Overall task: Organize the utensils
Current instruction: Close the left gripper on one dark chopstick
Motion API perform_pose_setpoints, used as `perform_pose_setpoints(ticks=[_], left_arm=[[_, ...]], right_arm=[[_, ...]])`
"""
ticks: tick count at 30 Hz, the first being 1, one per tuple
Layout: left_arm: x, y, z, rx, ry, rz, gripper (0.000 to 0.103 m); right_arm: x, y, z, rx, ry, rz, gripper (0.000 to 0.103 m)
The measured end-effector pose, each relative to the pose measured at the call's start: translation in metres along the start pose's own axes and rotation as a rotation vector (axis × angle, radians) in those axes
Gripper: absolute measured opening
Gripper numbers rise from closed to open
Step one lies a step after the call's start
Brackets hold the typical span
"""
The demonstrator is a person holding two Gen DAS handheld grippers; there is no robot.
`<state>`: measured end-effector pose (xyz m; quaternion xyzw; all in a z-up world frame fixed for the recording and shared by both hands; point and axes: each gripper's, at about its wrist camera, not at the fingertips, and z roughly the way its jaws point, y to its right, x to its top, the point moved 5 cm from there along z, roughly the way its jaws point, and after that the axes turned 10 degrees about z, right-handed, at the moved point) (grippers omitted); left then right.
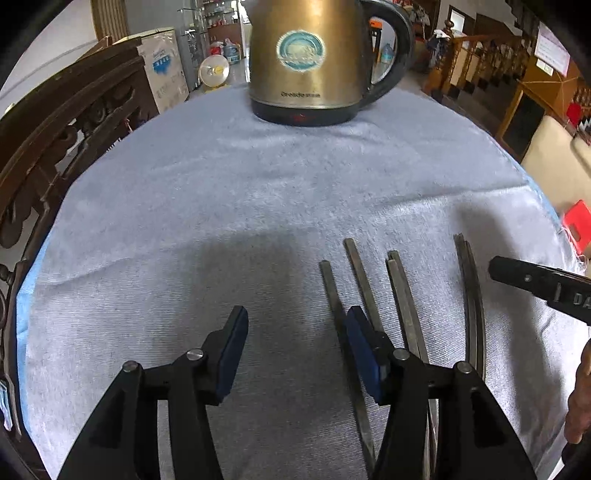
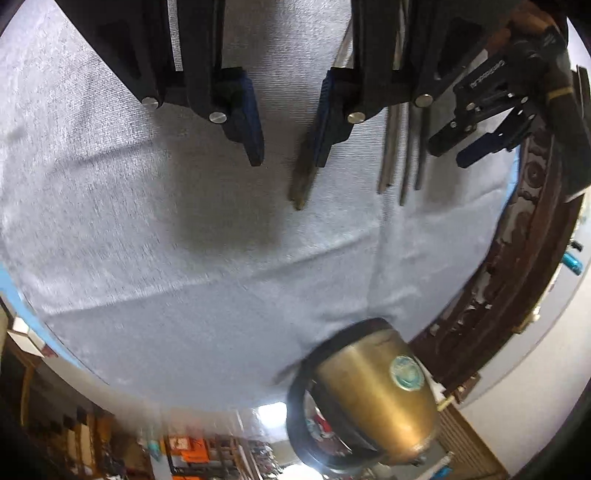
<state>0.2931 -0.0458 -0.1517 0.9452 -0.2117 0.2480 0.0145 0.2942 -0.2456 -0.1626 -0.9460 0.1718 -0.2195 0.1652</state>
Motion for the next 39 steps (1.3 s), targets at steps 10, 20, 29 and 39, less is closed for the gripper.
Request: perform_pose_setpoints(ticks=[10, 20, 29, 39], left_arm=[[-0.009, 0.0, 0.003, 0.016, -0.015, 0.016, 0.06], [0.008, -0.004, 0.02, 0.015, -0.046, -0.018, 0.061], [0.016, 0.001, 0.021, -0.005, -0.025, 0.031, 0.036], [0.001, 0.008, 0.007, -0.009, 0.015, 0.094, 0.005]], right_arm=[[-0.003, -0.031, 0.015, -0.1, 0.039, -0.161, 0.027], [-0.011, -0.014, -0.002, -0.112, -0.101, -0.106, 0.029], [-0.012, -0.032, 0.003, -0.228, -0.044, -0.215, 0.025], [-0.019, -0.009, -0.033, -0.093, 0.001, -0.133, 0.012]])
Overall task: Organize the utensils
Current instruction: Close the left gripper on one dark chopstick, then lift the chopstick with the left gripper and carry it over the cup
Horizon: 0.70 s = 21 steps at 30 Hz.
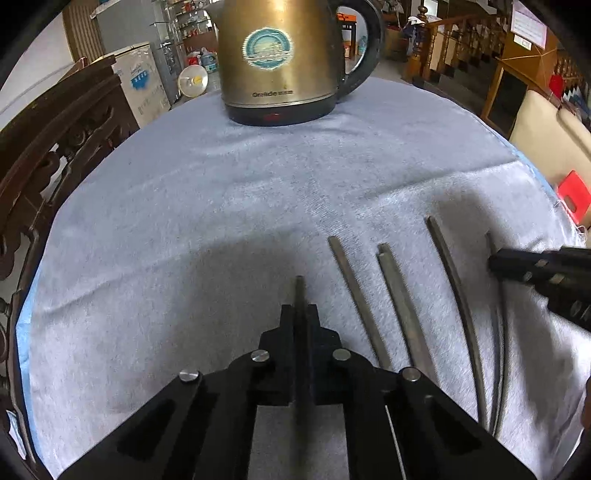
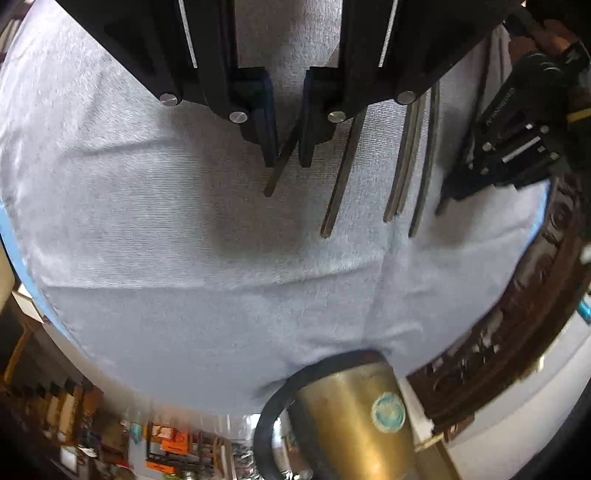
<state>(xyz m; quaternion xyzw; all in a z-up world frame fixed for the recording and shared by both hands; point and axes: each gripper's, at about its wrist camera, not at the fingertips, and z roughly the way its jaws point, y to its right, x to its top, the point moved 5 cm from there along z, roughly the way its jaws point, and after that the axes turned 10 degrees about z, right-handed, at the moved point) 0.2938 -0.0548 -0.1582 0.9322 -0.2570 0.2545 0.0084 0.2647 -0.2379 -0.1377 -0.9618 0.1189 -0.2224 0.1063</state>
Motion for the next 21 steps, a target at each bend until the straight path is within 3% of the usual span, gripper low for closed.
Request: perform_pose_setpoints(ticks=[9, 21], left_arm=[[-0.016, -0.013, -0.08, -0.023, 0.177, -0.033, 0.005], [-0.037, -0.01, -0.227, 0.015, 0.528, -0.148, 0.005]], right_arm=[[-0.006, -0.012, -0.084, 0.18, 0.236, 0.022, 0.01], [-0.04, -0.052, -0.198, 0.246, 0.566, -0.079, 0.007]])
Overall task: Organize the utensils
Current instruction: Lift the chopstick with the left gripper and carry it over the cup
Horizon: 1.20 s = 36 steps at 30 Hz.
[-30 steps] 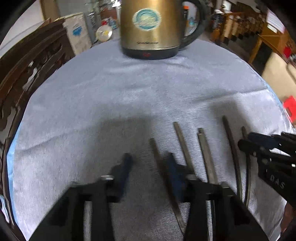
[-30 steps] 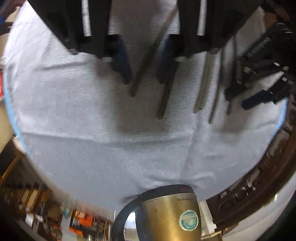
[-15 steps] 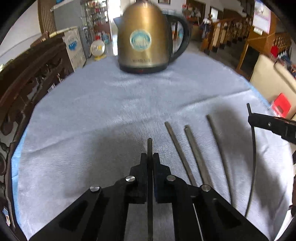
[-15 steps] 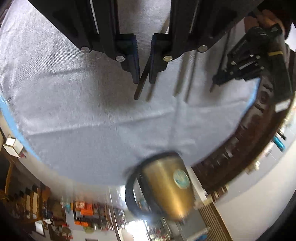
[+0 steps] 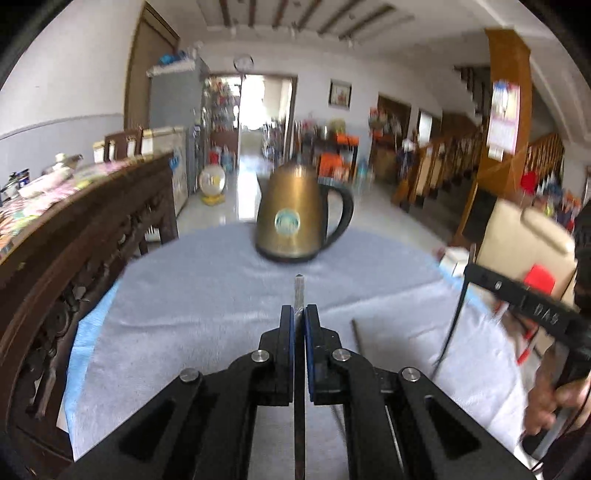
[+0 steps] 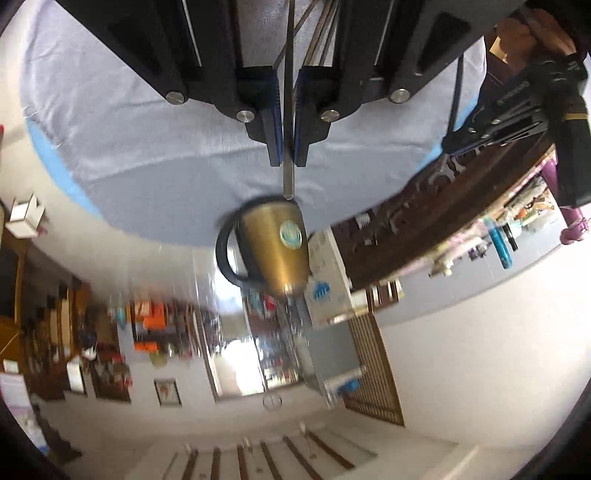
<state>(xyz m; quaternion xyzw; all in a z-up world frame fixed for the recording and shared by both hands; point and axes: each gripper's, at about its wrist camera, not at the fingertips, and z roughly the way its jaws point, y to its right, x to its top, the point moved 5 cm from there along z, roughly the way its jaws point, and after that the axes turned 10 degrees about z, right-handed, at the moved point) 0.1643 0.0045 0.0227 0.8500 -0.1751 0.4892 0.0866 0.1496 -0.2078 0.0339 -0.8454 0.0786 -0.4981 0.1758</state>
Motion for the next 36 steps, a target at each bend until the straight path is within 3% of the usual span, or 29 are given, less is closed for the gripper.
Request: perform_pose_setpoints(ticks=[9, 15, 19, 27, 36], left_arm=[[0.013, 0.014, -0.063, 0.005, 0.171, -0.081, 0.005], [0.03, 0.031, -0.097, 0.024, 0.291, -0.105, 0.005], [0.037, 0.038, -0.107, 0.032, 0.335, -0.123, 0.005], [0.035, 0.04, -0.104, 0.06, 0.347, -0.197, 0.005], [0.027, 0.046, -0.081, 0.106, 0.343, -0.243, 0.005]], right_arm=[[0.009, -0.022, -0.084, -0.017, 0.23, -0.039, 0.007], [0.015, -0.025, -0.138, 0.035, 0.313, -0.021, 0.007], [0.017, -0.028, -0.168, 0.085, 0.341, -0.007, 0.007], [0.006, -0.041, -0.209, 0.174, 0.345, -0.001, 0.007], [-0.019, -0.048, -0.191, 0.191, 0.263, -0.027, 0.007]])
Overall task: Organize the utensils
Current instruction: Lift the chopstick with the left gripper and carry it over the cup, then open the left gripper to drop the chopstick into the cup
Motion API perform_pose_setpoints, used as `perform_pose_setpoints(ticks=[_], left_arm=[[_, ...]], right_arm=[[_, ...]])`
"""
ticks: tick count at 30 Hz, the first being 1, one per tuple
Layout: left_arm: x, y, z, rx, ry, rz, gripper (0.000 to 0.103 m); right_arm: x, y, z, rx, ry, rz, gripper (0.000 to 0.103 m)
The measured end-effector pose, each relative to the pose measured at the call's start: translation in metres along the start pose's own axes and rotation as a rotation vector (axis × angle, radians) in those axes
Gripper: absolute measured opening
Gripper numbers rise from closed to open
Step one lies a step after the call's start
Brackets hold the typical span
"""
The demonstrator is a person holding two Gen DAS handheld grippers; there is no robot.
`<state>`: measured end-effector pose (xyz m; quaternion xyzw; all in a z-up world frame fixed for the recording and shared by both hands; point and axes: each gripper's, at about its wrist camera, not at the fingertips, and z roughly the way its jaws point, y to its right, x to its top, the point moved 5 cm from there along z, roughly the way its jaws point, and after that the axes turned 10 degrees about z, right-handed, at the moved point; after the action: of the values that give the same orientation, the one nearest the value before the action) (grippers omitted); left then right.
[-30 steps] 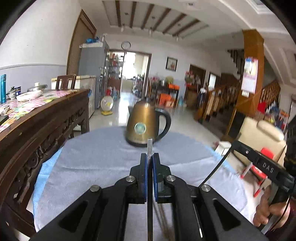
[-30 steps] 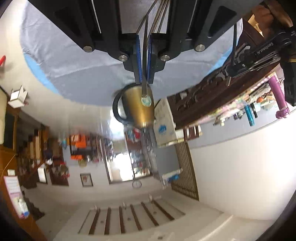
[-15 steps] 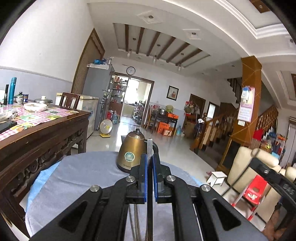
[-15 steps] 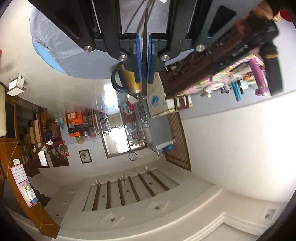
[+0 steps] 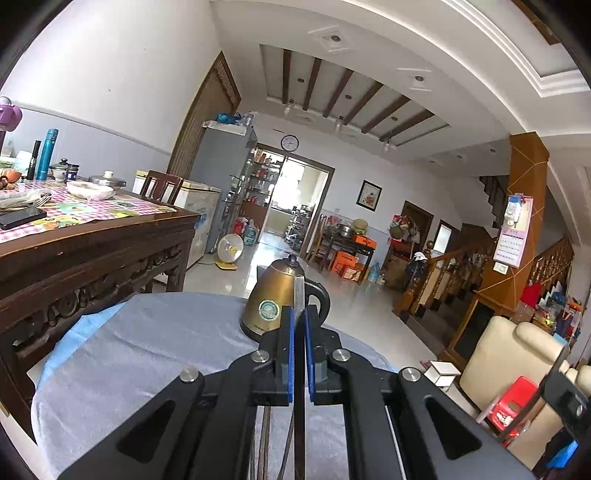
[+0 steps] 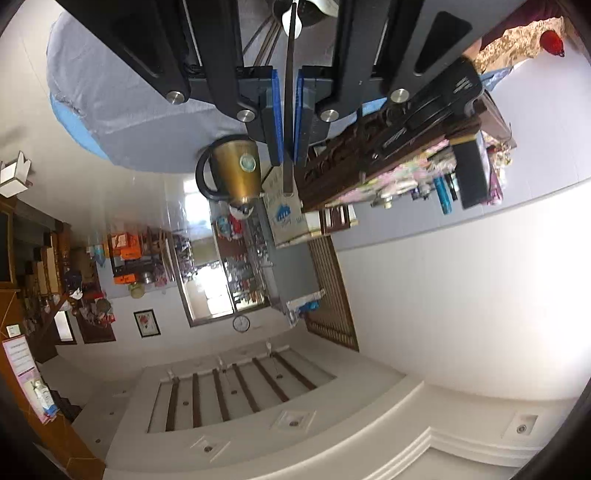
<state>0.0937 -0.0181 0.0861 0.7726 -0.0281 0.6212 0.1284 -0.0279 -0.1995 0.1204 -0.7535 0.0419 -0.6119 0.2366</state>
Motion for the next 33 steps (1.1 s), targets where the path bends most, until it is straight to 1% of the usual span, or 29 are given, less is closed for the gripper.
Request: perform_pose_setpoints(ticks=[9, 11, 14, 18, 21, 27, 33], left_arm=[[-0.027, 0.01, 0.014, 0.061, -0.011, 0.031, 0.005], [-0.033, 0.011, 0.015, 0.081, -0.004, 0.047, 0.005], [-0.043, 0.012, 0.013, 0.093, 0.002, 0.048, 0.005], [-0.056, 0.018, 0.011, 0.112, 0.003, 0.081, 0.005], [-0.063, 0.02, 0.011, 0.105, -0.008, 0.088, 0.005], [-0.075, 0.016, 0.009, 0.094, -0.057, 0.089, 0.006], [-0.078, 0.005, -0.003, 0.08, -0.108, 0.069, 0.008]], right_arm=[[-0.036, 0.015, 0.024, -0.027, -0.127, 0.005, 0.007], [-0.04, 0.019, 0.025, -0.031, -0.143, 0.01, 0.007], [-0.045, 0.024, 0.028, -0.038, -0.165, 0.018, 0.007], [-0.05, 0.029, 0.028, -0.05, -0.181, 0.017, 0.007], [-0.053, 0.033, 0.032, -0.057, -0.199, 0.029, 0.007], [-0.058, 0.037, 0.04, -0.066, -0.232, 0.055, 0.007], [-0.068, 0.046, 0.048, -0.069, -0.303, 0.096, 0.009]])
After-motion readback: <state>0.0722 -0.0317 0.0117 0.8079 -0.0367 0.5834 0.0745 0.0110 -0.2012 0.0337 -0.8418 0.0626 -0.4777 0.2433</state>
